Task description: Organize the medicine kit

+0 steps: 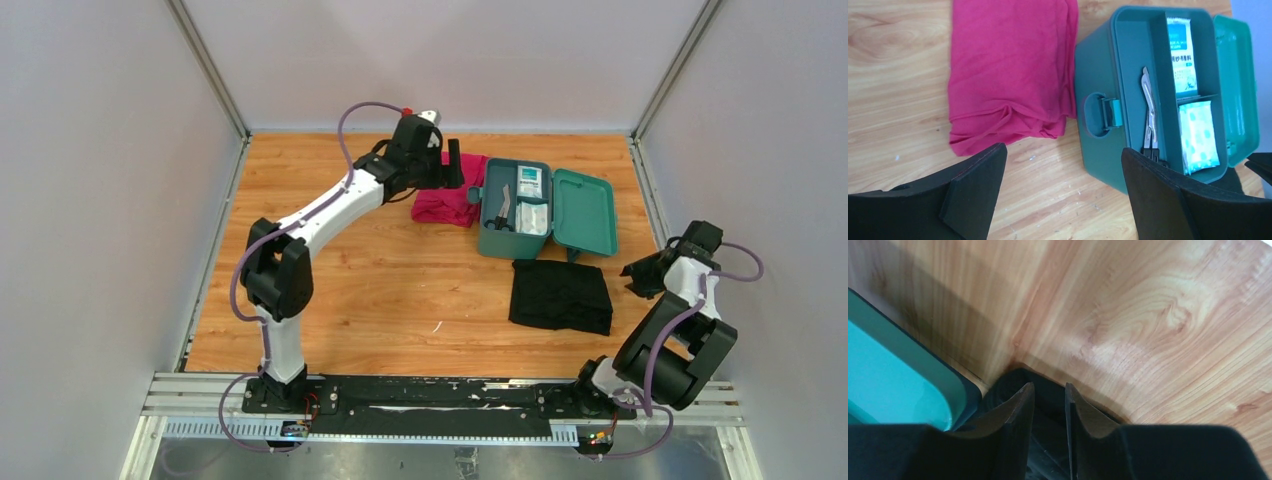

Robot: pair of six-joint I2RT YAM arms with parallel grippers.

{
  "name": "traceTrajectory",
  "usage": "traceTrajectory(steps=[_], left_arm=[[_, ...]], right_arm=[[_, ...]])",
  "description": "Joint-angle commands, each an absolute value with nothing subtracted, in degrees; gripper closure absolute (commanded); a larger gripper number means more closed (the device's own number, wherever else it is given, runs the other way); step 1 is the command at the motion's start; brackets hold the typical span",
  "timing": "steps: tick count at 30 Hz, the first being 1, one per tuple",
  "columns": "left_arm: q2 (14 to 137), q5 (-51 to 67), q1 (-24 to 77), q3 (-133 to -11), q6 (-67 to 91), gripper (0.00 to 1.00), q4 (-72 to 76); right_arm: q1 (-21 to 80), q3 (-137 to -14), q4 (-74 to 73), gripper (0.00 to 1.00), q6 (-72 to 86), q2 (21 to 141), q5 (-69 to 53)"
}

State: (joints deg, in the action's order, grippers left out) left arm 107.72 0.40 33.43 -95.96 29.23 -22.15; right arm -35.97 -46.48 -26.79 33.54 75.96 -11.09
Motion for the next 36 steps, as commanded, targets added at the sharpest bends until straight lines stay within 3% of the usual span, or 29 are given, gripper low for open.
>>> traceTrajectory(steps=[1, 22, 28, 36], left_arm=[[112.16, 2.53, 36.12, -100.53, 26.36, 0.09, -23.66], [117.97, 7.46, 39.01, -98.26, 26.93, 0.11, -19.67], [118.47, 6.93, 40.1, -98.35, 25.97, 0.12, -20.44], [118.79, 5.73, 40.87, -98.44, 24.65, 0.12, -21.61]], right_arm=[[-38.57, -42.27, -22.93, 0.67, 33.82, 76.59, -19.18], [-38.88, -28.3, -1.31, 0.7, 40.39, 78.53, -38.47], [-38.93, -29.11, -1.04, 0.72, 40.78, 78.58, -33.91], [-38.91, -32.87, -11.74, 0.7, 38.85, 72.45, -19.64]])
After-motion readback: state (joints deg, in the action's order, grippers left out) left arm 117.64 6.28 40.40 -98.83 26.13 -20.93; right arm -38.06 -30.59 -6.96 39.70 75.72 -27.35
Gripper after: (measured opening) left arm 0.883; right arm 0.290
